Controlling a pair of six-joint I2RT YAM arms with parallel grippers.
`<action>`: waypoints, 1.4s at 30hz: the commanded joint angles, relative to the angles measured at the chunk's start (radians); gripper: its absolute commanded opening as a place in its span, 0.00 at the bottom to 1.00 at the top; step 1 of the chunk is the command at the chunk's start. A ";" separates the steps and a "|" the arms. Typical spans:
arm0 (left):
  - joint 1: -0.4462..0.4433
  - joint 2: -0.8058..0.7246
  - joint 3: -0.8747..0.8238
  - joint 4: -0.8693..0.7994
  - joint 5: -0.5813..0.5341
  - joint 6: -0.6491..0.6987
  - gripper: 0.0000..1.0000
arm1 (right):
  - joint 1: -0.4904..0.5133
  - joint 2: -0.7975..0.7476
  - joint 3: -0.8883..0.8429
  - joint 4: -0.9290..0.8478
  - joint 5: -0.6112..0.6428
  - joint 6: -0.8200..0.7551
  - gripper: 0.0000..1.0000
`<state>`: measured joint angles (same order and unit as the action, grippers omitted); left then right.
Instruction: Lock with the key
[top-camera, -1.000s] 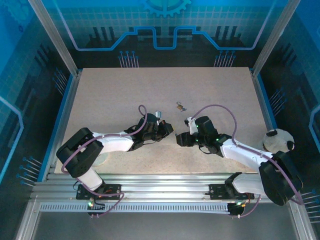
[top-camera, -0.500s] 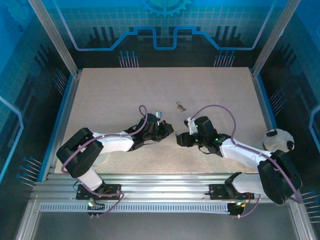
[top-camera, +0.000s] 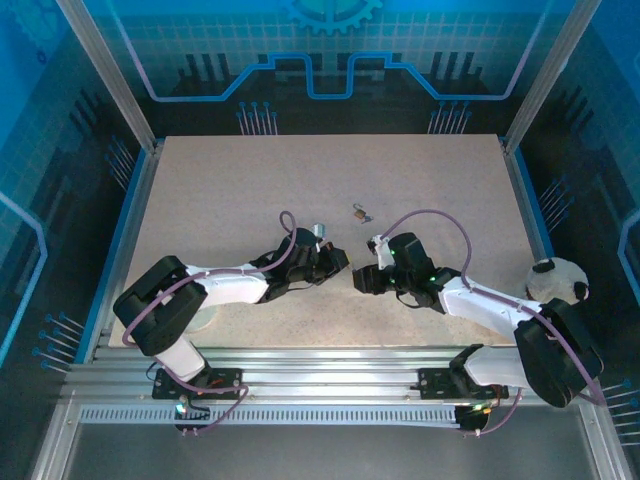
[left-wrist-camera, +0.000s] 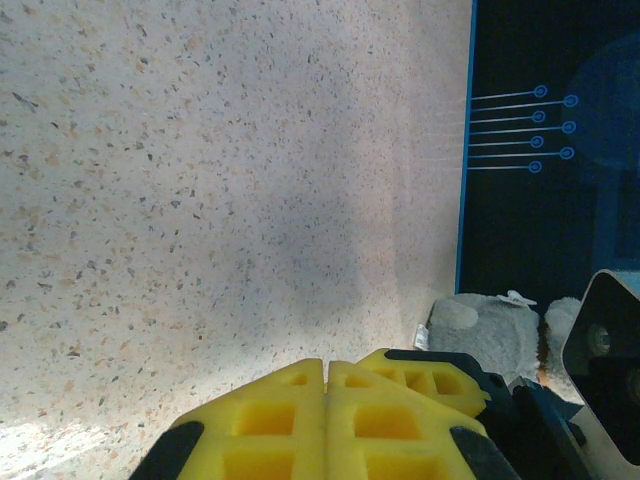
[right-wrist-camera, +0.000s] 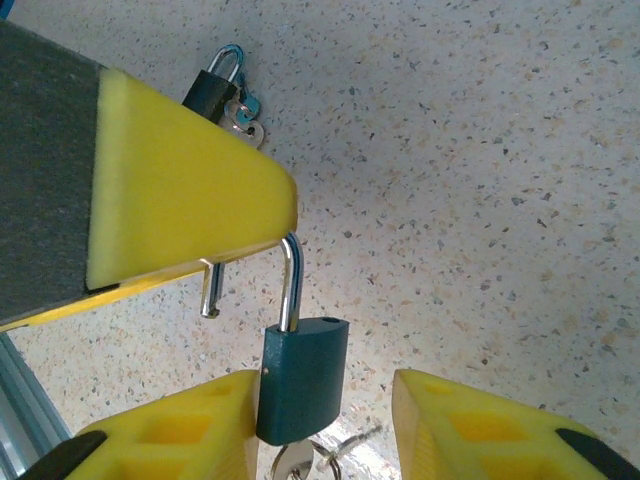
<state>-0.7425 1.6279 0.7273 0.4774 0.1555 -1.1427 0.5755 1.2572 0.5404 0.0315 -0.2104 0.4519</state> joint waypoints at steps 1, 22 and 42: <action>-0.008 0.010 0.030 0.026 0.029 0.014 0.00 | 0.010 0.008 0.018 0.018 -0.004 0.005 0.37; -0.018 -0.001 0.026 0.040 0.045 0.008 0.00 | 0.010 0.014 0.016 0.025 -0.003 0.011 0.29; -0.020 -0.012 0.018 0.045 0.049 0.011 0.00 | 0.009 0.016 0.016 0.022 -0.001 0.016 0.22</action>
<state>-0.7490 1.6299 0.7288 0.4839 0.1589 -1.1427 0.5777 1.2629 0.5404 0.0387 -0.2226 0.4622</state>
